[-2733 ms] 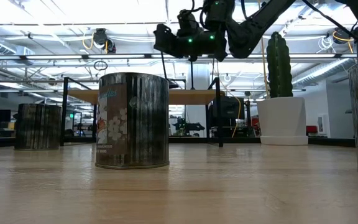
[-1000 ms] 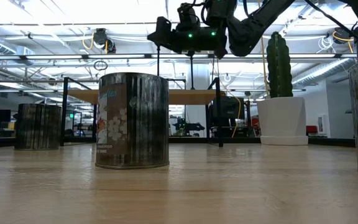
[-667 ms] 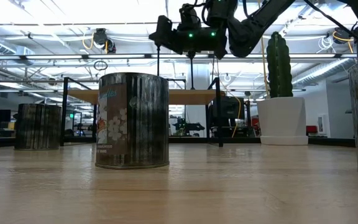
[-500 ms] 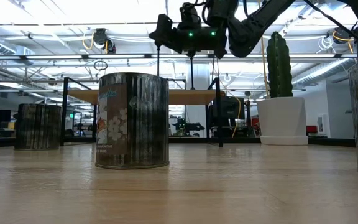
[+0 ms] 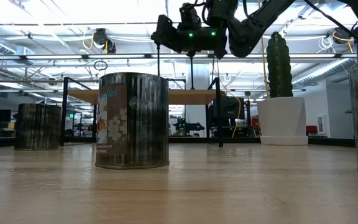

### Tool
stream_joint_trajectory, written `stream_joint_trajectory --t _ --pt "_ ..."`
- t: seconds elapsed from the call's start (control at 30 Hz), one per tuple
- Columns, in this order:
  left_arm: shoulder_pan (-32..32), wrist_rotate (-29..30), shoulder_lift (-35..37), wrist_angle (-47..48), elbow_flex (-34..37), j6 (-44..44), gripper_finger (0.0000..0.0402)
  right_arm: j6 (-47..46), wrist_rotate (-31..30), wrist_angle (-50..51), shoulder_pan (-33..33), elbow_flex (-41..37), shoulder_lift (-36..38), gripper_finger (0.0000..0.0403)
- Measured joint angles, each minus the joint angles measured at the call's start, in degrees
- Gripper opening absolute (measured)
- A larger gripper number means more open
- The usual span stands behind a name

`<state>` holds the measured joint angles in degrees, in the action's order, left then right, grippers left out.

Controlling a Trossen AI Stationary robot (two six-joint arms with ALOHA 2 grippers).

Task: Pick & Place candle stick holders
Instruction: Put the left black candle holder on the shelf

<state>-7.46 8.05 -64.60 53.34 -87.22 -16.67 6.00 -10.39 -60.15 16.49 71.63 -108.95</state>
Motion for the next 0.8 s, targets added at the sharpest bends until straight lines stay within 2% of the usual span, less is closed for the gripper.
stream_joint_trajectory --t 0.33,0.8 --pt "0.0 0.0 0.0 0.0 0.0 0.0 0.02 6.9 -0.1 4.7 0.8 4.1 0.0 0.0105" --pt "0.0 0.0 0.0 0.0 0.0 0.5 0.02 4.9 -0.1 7.0 3.5 4.5 0.0 0.0107"
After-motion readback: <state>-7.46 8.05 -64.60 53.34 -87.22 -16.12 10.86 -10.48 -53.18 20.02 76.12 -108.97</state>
